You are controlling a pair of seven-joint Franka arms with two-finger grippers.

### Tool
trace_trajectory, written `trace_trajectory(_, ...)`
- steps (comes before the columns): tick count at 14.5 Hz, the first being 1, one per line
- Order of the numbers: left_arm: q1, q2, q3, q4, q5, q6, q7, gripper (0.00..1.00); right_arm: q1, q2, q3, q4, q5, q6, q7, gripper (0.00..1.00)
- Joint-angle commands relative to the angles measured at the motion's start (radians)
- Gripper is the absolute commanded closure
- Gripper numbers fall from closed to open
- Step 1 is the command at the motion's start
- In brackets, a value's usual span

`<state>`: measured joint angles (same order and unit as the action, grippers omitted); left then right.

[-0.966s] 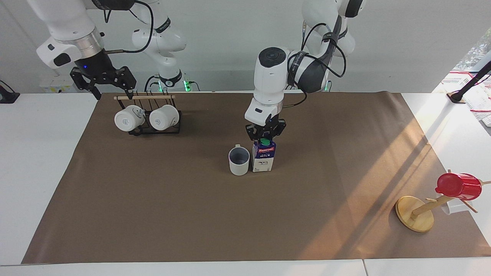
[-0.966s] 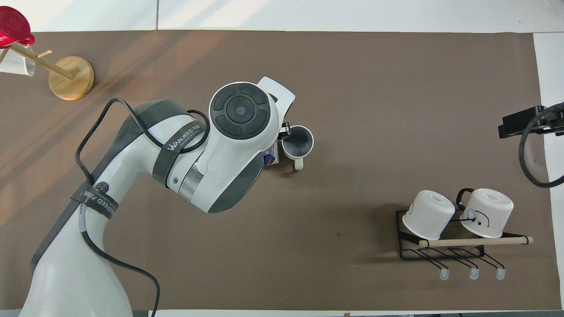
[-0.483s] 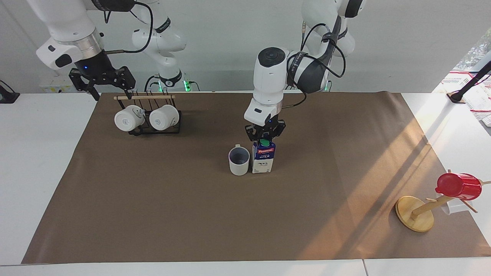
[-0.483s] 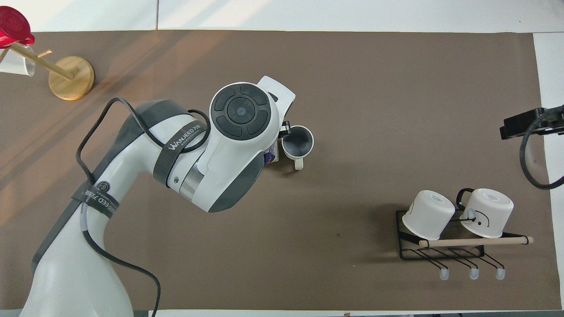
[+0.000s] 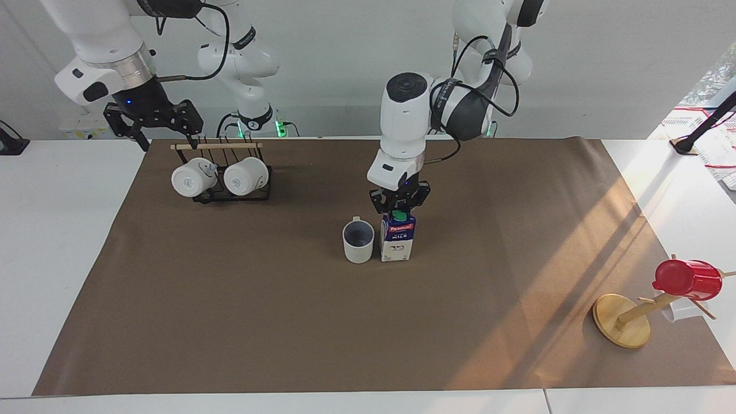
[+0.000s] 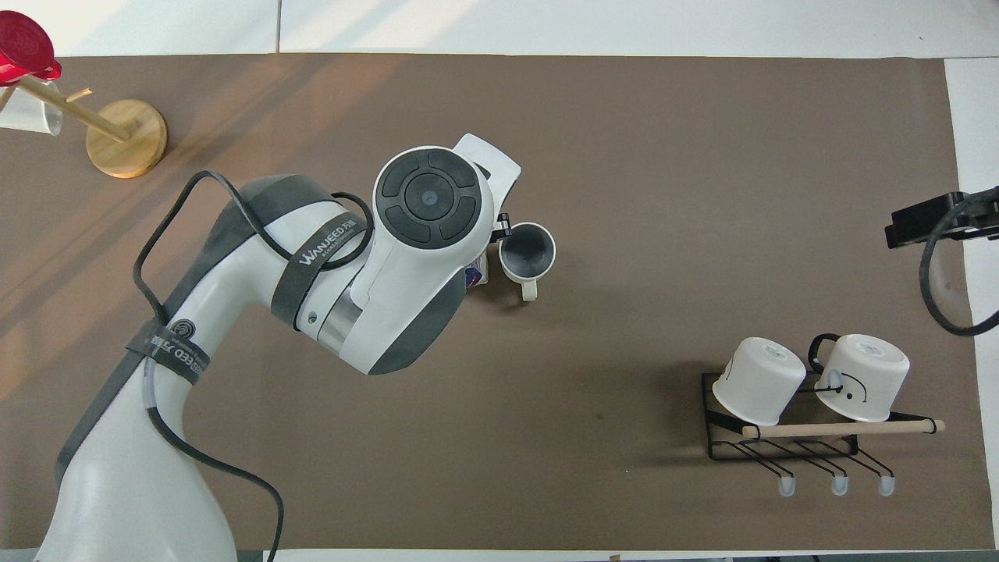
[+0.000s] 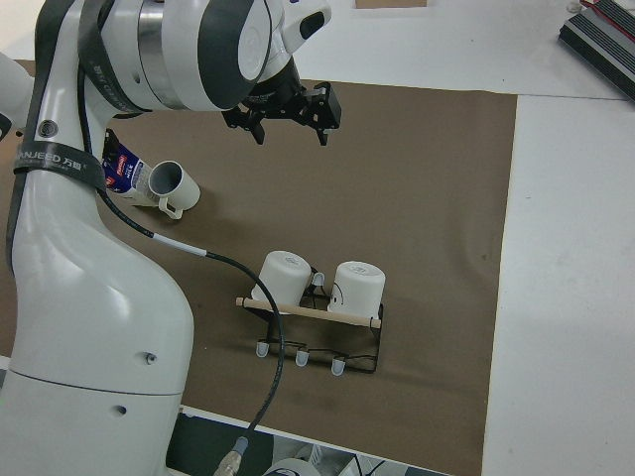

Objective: Place cup and milk on table
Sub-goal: 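Lower the milk carton beside the white mug with the left gripper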

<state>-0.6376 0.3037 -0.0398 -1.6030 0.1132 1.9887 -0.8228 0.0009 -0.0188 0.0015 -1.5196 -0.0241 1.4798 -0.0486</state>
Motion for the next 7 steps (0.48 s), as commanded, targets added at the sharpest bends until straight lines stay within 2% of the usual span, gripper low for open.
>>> trace_trajectory(1, -0.013, 0.006, 0.011, 0.001, 0.037, 0.004, -0.018, 1.0, -0.006, -0.009, 0.003, -0.01, -0.008, -0.013, -0.019, 0.0)
trace_trajectory(5, -0.01, 0.006, 0.011, -0.003, 0.037, 0.01, -0.018, 1.0, -0.006, -0.009, 0.003, -0.01, -0.005, -0.012, -0.017, 0.0)
trace_trajectory(6, -0.008, 0.006, 0.009, -0.005, 0.037, 0.013, -0.018, 0.63, -0.006, -0.009, 0.003, -0.01, -0.005, -0.012, -0.017, 0.0)
trace_trajectory(7, -0.008, 0.005, 0.011, -0.005, 0.037, 0.019, -0.016, 0.06, -0.006, -0.009, 0.003, -0.01, -0.004, -0.01, -0.017, 0.0)
